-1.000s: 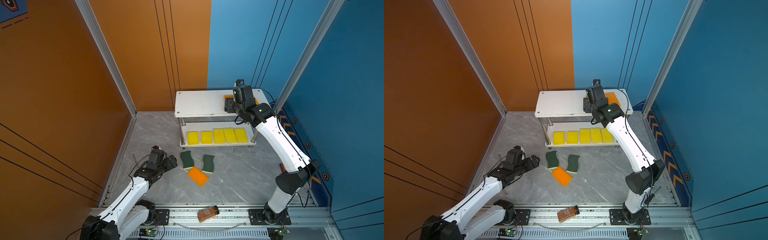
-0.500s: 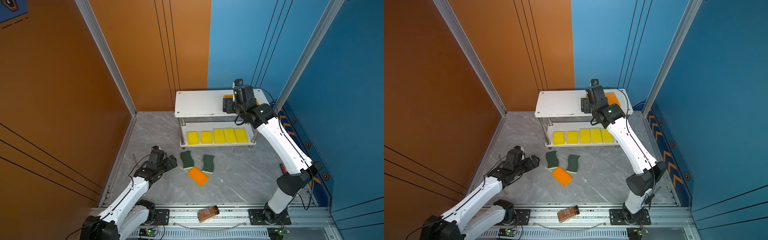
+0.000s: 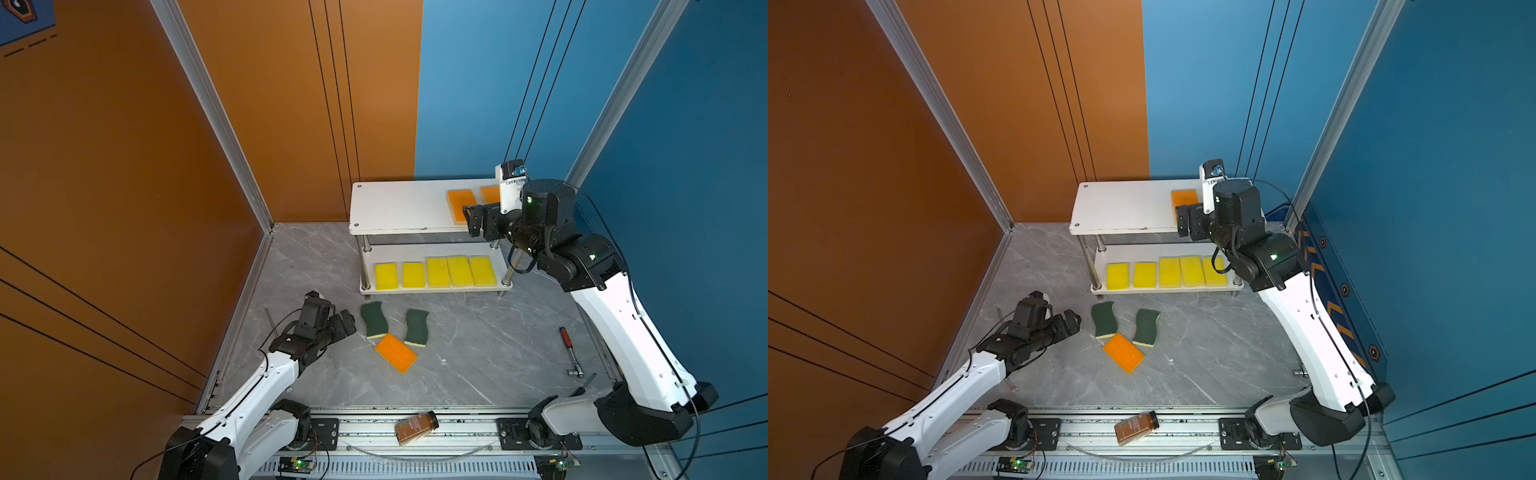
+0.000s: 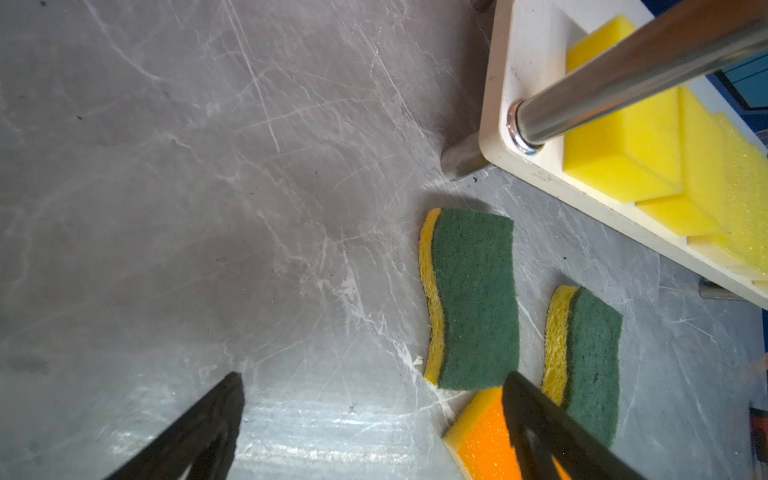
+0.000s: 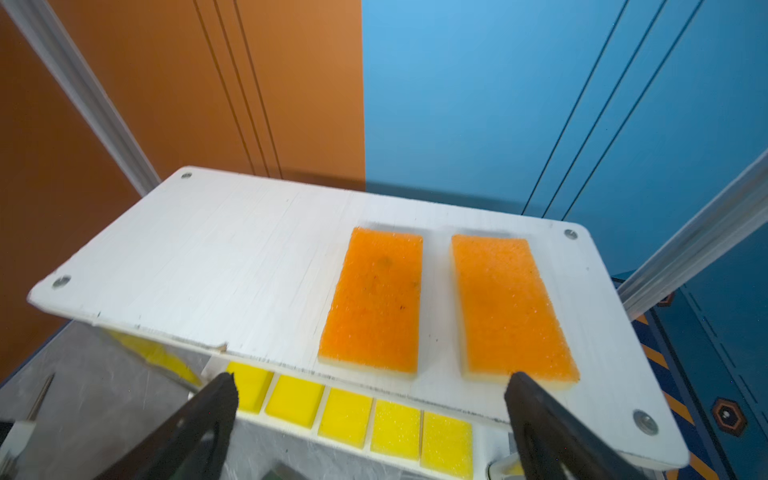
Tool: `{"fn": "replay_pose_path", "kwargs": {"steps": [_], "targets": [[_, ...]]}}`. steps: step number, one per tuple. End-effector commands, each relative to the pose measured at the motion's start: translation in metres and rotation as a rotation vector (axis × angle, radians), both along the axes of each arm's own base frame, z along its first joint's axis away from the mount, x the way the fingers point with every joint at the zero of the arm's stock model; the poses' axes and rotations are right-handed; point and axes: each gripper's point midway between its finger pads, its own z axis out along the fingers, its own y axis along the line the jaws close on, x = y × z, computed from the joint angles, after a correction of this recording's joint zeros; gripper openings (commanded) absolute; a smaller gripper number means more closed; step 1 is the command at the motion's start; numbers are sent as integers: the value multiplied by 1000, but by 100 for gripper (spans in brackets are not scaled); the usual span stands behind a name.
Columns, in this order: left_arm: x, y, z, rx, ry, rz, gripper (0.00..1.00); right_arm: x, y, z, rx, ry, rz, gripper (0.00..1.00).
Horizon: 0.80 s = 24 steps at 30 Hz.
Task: Place and organize the cleaning sponges onto the shelf
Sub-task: 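Raise the right gripper and swing it down toward the orange sponge on the table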
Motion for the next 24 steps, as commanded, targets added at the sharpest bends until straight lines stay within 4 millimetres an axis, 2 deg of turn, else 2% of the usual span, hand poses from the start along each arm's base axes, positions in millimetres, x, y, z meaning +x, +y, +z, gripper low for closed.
{"fn": "replay_pose_path", "kwargs": {"steps": [1, 5, 10, 11, 14, 20, 24], "targets": [[3, -6, 7, 11, 0, -3, 98, -22, 25, -34, -9, 91, 227, 100], [3, -11, -1, 12, 36, -2, 98, -50, 48, -77, -61, 194, 363, 100], [3, -16, -5, 3, 60, -11, 98, -76, 72, -138, -230, 287, 422, 100], [3, -16, -5, 0, 59, -9, 98, -89, 87, -151, -261, 303, 474, 100], [2, -15, -4, -3, 52, -1, 98, -108, 109, -185, -319, 338, 538, 100], [-2, -11, -4, -26, 47, 28, 98, -127, 136, -245, -345, 443, 576, 100], [-5, -10, -5, -33, 48, 41, 98, -135, 155, -270, -293, 501, 630, 100]]}}
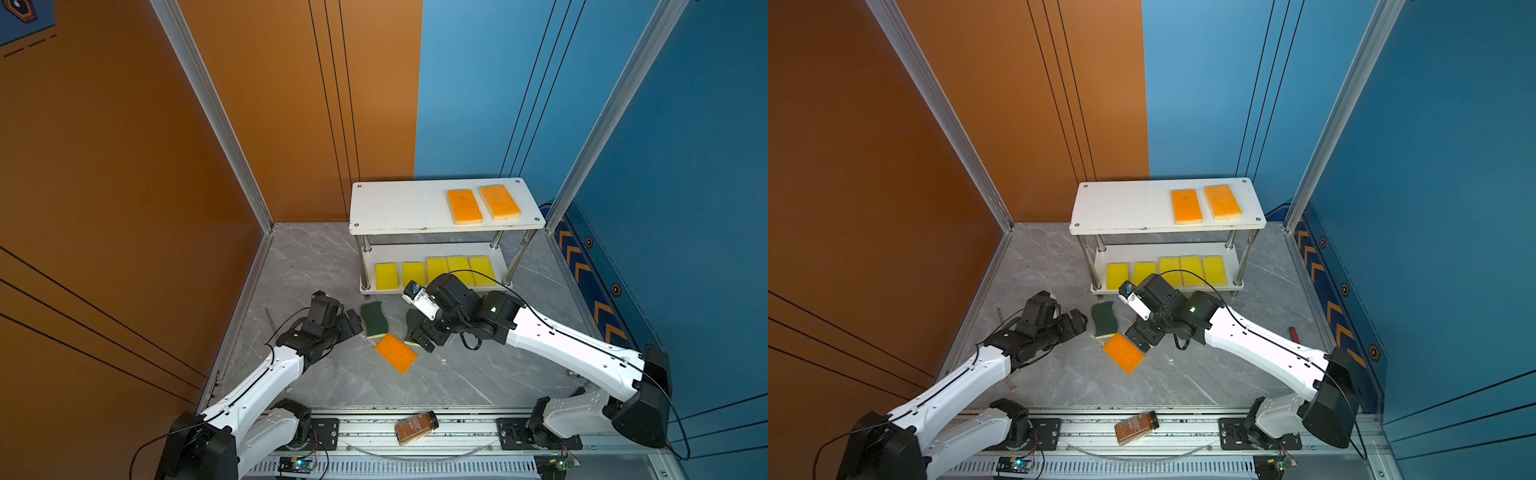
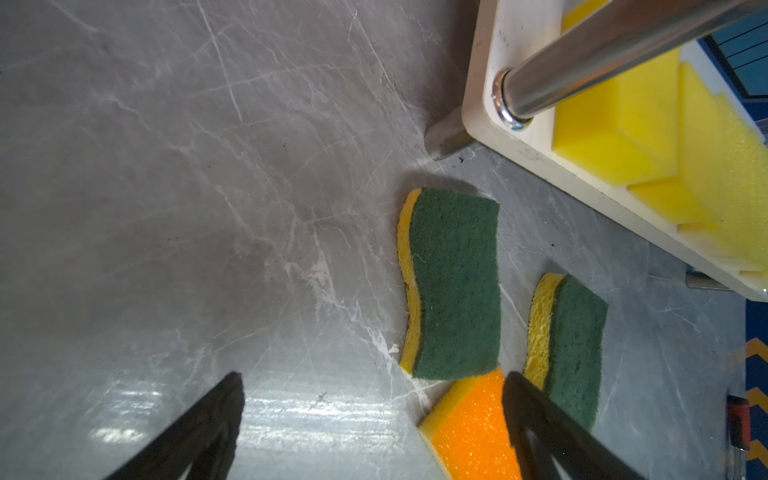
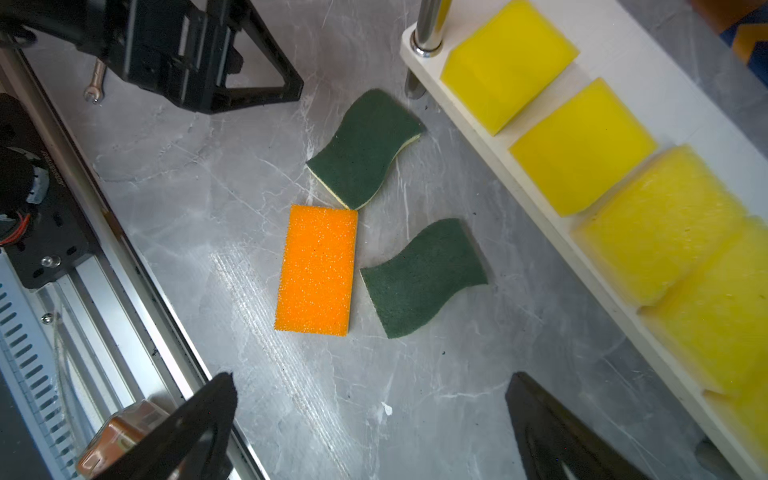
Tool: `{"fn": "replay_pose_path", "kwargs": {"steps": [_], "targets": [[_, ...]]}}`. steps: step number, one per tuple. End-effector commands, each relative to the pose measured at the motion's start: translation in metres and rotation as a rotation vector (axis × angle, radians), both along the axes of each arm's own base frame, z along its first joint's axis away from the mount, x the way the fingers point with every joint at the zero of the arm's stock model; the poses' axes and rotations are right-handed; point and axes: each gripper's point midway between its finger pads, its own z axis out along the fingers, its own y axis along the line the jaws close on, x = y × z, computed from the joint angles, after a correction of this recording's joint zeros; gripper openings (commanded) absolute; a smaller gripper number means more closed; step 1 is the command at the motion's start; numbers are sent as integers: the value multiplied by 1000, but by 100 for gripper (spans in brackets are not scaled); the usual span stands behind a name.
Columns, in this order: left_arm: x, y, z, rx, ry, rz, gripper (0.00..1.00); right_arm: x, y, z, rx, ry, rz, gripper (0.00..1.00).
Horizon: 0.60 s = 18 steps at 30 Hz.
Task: Place and organize the cleaning sponges onto the shelf
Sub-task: 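Raise the right gripper and swing it down toward the orange sponge on the table, then lower the open right gripper over the orange sponge between the green sponges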
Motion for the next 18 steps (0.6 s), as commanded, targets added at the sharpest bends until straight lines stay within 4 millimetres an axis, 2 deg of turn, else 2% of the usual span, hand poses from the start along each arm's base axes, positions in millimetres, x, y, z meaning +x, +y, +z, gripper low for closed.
{"fn": "replay_pose_path", "kwargs": {"steps": [1, 5, 11, 18], "targets": [[-6, 6, -4, 6, 14, 37, 98, -4, 22, -13, 79, 58, 5, 100], [-10, 9, -5, -3, 12, 52, 98, -13, 37, -36, 77, 132, 28, 100], [-16, 13, -10, 4, 25, 68, 98, -20, 43, -76, -65, 148, 62, 100], [-18, 18, -12, 6, 28, 90, 98, -29, 59, -103, -139, 190, 92, 100]]}}
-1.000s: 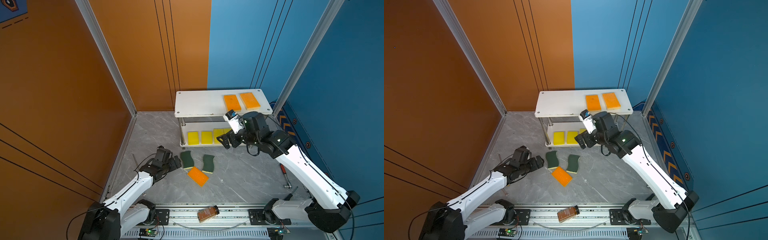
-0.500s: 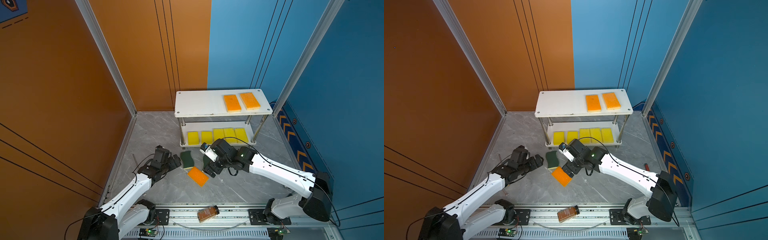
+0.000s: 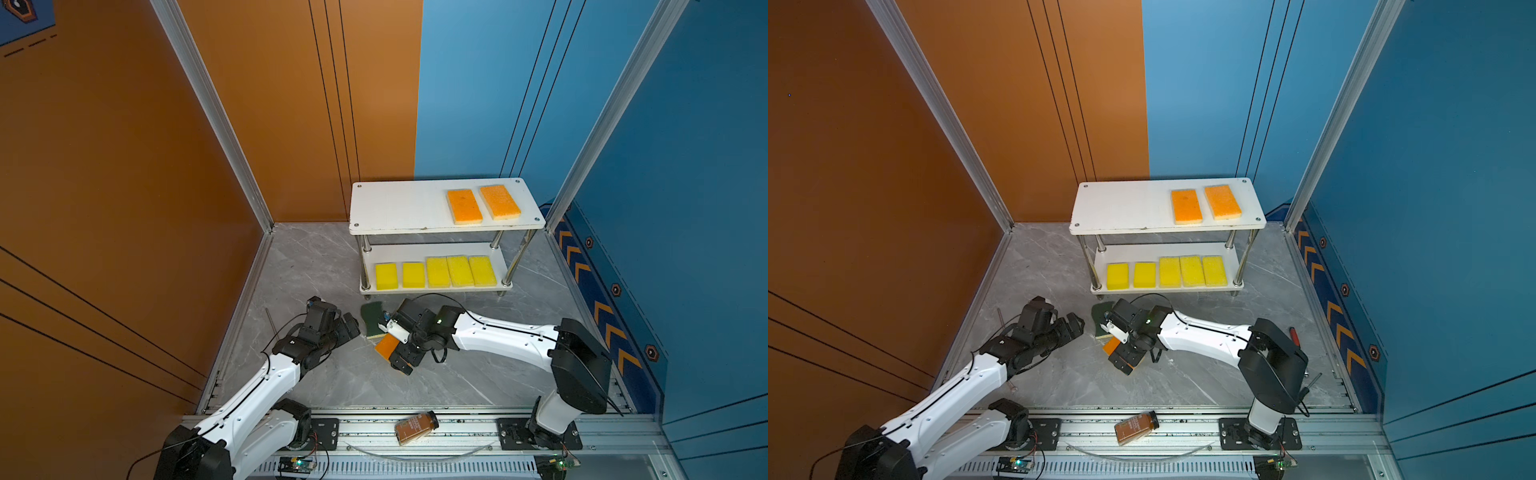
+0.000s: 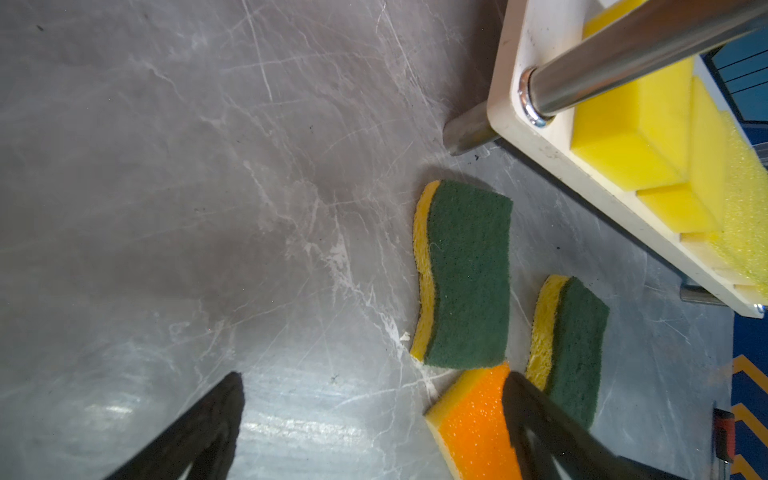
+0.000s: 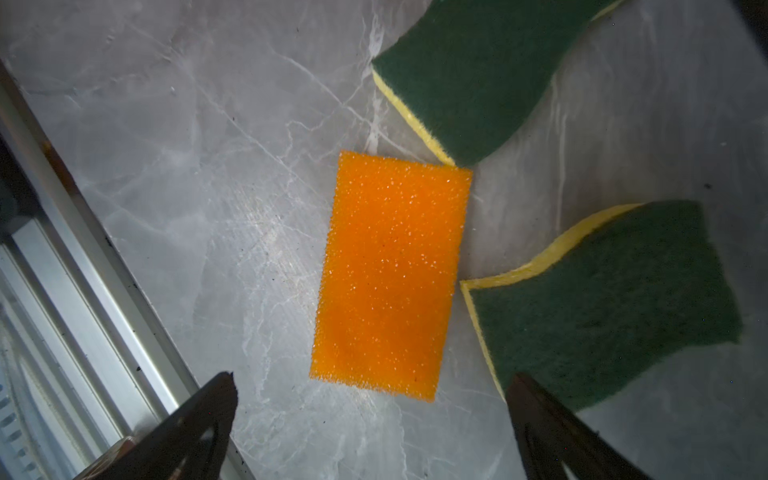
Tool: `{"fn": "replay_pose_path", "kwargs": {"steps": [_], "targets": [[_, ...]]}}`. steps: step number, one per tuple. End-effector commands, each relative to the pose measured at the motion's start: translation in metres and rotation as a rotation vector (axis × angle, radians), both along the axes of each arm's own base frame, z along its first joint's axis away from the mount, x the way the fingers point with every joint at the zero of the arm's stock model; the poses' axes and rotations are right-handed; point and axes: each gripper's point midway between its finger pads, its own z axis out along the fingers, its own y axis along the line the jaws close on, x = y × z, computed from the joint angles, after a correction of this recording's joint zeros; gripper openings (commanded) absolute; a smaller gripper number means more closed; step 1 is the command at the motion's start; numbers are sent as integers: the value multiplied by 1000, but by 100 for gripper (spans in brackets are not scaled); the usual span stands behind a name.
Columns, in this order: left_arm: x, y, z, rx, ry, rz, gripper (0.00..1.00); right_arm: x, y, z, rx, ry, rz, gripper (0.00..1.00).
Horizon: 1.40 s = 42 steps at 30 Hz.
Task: Place and organize the cleaning sponges onto the shelf
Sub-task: 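Lower the open right gripper over the orange sponge between the green sponges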
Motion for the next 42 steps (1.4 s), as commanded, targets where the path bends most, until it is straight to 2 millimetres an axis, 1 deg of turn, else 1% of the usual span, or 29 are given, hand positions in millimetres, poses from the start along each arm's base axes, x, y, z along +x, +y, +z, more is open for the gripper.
{"fn": "replay_pose_path", "kwargs": {"steps": [1, 4, 9, 14, 18, 22, 26, 35, 42], "targets": [[-7, 11, -7, 25, 18, 40, 98, 0, 12, 3, -5, -5, 4, 100], [-11, 15, -8, 29, 24, 51, 98, -3, 20, -2, -15, -3, 12, 100], [-15, 21, -10, 24, 27, 69, 98, -6, 24, -12, -52, 12, 11, 100], [-16, 26, -11, 20, 27, 81, 98, -6, 17, -14, -86, 12, -18, 100], [-14, 25, -11, 14, 28, 79, 98, -6, 10, -12, -90, 17, -43, 100], [-13, 24, -14, 6, 30, 76, 98, -8, 2, -16, -105, 35, -60, 99], [-11, 23, -14, 1, 30, 71, 98, -10, 0, -21, -116, 52, -71, 99], [-10, 23, -13, 1, 27, 72, 98, -7, -3, -34, -153, 73, -111, 98], [-8, 22, -14, -2, 29, 71, 98, -5, -7, -40, -165, 88, -132, 97]]}}
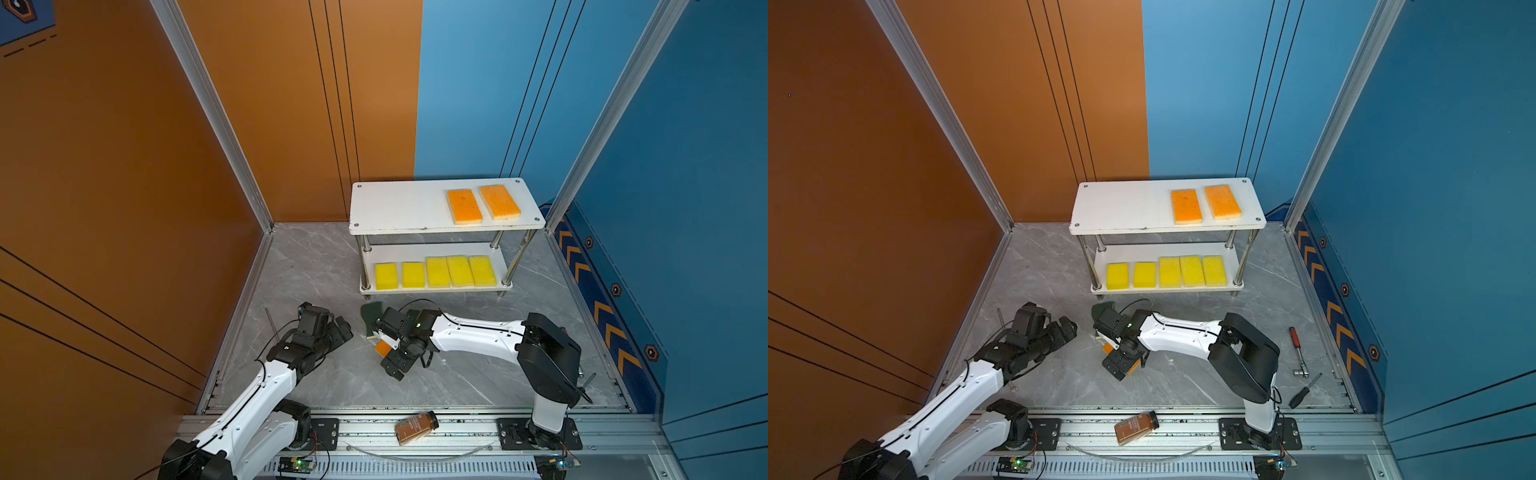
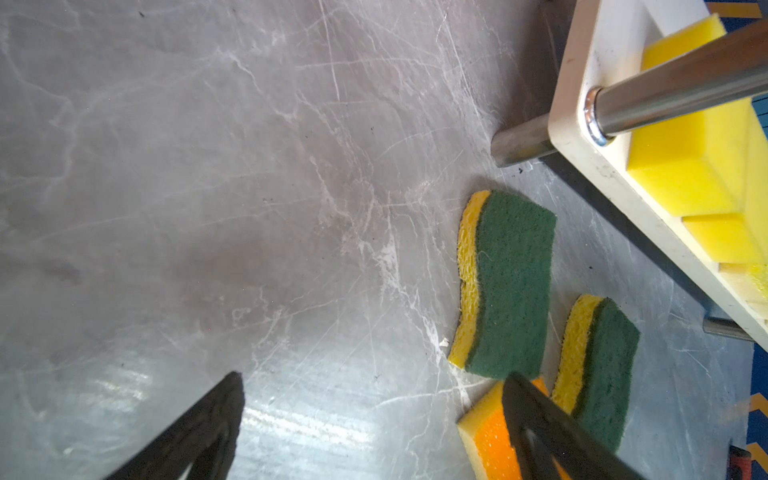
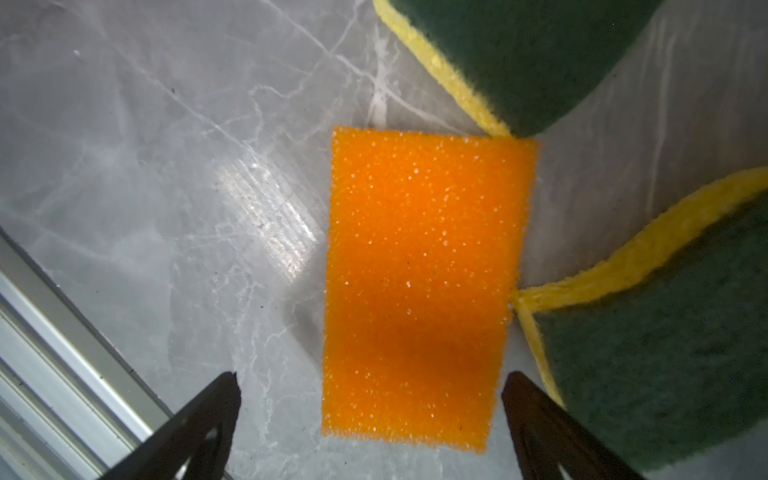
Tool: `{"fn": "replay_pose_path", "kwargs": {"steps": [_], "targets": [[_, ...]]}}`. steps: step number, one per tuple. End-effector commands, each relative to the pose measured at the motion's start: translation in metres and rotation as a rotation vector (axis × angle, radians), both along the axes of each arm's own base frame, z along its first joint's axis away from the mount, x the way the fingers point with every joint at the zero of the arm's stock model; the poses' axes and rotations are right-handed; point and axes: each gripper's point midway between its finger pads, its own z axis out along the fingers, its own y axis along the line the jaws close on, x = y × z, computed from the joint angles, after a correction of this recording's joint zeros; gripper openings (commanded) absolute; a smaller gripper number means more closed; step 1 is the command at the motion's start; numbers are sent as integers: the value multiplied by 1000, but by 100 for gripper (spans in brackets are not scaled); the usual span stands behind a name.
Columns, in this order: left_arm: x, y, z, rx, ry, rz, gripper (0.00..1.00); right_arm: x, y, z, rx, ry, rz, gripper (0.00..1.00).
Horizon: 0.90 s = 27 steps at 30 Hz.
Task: Place and organize the cleaning sponges onto the shelf
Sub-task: 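Lower the open right gripper over the orange sponge between the green sponges, then close the right gripper on the orange sponge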
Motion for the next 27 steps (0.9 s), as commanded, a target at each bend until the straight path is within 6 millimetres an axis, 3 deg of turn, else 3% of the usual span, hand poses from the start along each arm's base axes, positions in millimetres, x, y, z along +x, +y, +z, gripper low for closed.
{"fn": "replay_pose_path", "kwargs": {"steps": [1, 13, 27], "targets": [[0, 0, -3, -3, 6, -5, 98, 0, -13, -9, -57, 18, -33, 97], [0, 1, -3, -3, 4, -5, 98, -4, -7, -30, -84, 69, -34, 89], [7, 0, -2, -8, 0, -13, 98, -3, -10, -23, -111, 57, -95, 77]]}}
